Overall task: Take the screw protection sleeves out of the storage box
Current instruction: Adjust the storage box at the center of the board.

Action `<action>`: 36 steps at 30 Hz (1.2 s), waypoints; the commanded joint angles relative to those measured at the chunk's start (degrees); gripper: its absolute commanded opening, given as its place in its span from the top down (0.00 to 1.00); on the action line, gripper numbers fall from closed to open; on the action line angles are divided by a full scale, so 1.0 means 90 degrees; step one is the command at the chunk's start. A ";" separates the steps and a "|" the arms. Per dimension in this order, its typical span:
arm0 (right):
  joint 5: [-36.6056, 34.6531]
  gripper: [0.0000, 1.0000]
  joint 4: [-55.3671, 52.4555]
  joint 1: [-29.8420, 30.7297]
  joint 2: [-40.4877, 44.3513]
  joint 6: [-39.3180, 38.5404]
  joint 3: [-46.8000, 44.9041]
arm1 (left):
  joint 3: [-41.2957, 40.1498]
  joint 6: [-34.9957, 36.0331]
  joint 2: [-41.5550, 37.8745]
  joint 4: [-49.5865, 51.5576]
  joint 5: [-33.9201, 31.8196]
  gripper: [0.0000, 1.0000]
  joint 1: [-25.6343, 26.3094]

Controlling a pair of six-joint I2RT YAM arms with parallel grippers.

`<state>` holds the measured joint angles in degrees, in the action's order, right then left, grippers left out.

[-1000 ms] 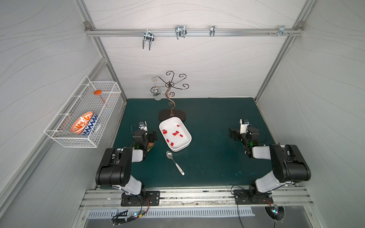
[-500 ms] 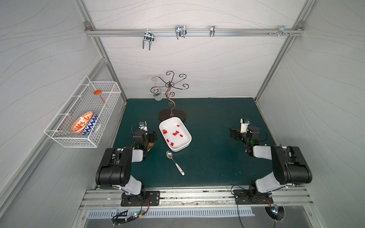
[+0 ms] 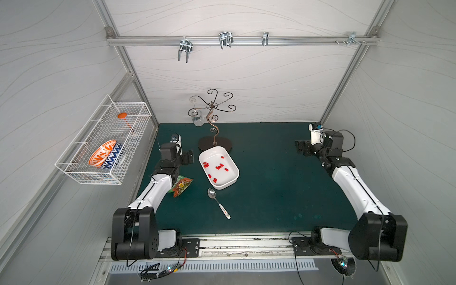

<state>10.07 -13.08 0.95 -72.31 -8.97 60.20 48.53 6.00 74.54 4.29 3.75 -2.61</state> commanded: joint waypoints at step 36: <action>0.0881 0.03 -0.1771 0.5155 -0.4125 -0.3123 0.1852 | 0.2560 -0.0033 0.2799 0.4154 0.2258 0.12 0.0982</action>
<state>16.73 -28.64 45.41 -108.36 -36.10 76.12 68.77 7.16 98.74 43.44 23.18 5.15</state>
